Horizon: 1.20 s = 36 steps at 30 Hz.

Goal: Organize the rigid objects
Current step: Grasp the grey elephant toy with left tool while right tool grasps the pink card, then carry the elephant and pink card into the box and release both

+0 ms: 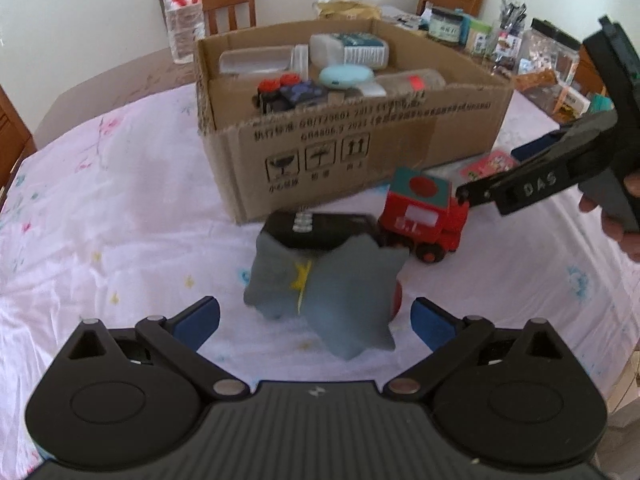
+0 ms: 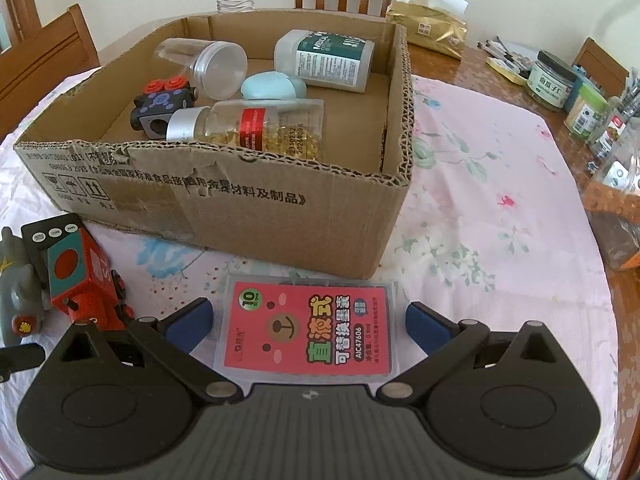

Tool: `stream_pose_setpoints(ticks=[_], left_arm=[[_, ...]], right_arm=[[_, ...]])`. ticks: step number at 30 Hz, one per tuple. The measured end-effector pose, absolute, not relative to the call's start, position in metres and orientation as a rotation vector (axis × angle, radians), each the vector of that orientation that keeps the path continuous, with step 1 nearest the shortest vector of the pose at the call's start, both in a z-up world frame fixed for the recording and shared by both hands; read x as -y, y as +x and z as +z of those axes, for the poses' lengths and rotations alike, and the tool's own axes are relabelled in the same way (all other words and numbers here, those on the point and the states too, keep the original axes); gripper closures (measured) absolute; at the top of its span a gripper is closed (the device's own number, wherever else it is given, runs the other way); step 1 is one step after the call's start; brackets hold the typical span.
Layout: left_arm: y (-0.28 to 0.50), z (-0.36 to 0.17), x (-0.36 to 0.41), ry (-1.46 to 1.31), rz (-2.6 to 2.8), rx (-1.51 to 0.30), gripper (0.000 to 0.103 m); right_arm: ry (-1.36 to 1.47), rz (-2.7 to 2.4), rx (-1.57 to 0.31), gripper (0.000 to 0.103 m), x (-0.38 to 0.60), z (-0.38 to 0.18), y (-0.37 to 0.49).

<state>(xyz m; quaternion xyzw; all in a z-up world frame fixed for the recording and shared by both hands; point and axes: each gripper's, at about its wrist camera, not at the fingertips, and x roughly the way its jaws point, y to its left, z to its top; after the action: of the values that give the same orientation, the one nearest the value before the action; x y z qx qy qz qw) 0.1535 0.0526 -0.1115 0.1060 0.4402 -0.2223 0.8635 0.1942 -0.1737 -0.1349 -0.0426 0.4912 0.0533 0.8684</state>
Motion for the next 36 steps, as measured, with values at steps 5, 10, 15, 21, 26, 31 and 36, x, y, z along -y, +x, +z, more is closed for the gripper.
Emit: stream_pose_setpoints(ticks=[5,10,15,21,26,31,36], left_arm=[[0.161,-0.107,-0.05,0.228,-0.491,-0.906,0.007],[0.165,-0.108,-0.048,0.226,-0.503,-0.91,0.021],[0.161,-0.106,-0.049,0.204,-0.514,-0.919,0.029],[0.152,-0.102,-0.055,0.201,-0.483,-0.948,0.03],[0.143,-0.102,-0.064,0.185,-0.439,-0.98,0.03],[0.144,-0.103,-0.063,0.164,-0.415,-0.978,0.029],[0.145,-0.103,-0.063,0.153,-0.401,-0.977,0.028]], right_arm=[[-0.085,0.104,-1.031,0.0,0.174,-0.135,0.196],[-0.083,0.1,-1.03,0.0,0.174,-0.135,0.197],[-0.084,0.1,-1.03,0.0,0.174,-0.135,0.196],[-0.086,0.103,-1.028,0.0,0.173,-0.135,0.196],[-0.091,0.113,-1.036,0.0,0.171,-0.134,0.193],[-0.103,0.137,-1.04,0.0,0.167,-0.134,0.186],[-0.108,0.149,-1.04,0.004,0.167,-0.132,0.183]])
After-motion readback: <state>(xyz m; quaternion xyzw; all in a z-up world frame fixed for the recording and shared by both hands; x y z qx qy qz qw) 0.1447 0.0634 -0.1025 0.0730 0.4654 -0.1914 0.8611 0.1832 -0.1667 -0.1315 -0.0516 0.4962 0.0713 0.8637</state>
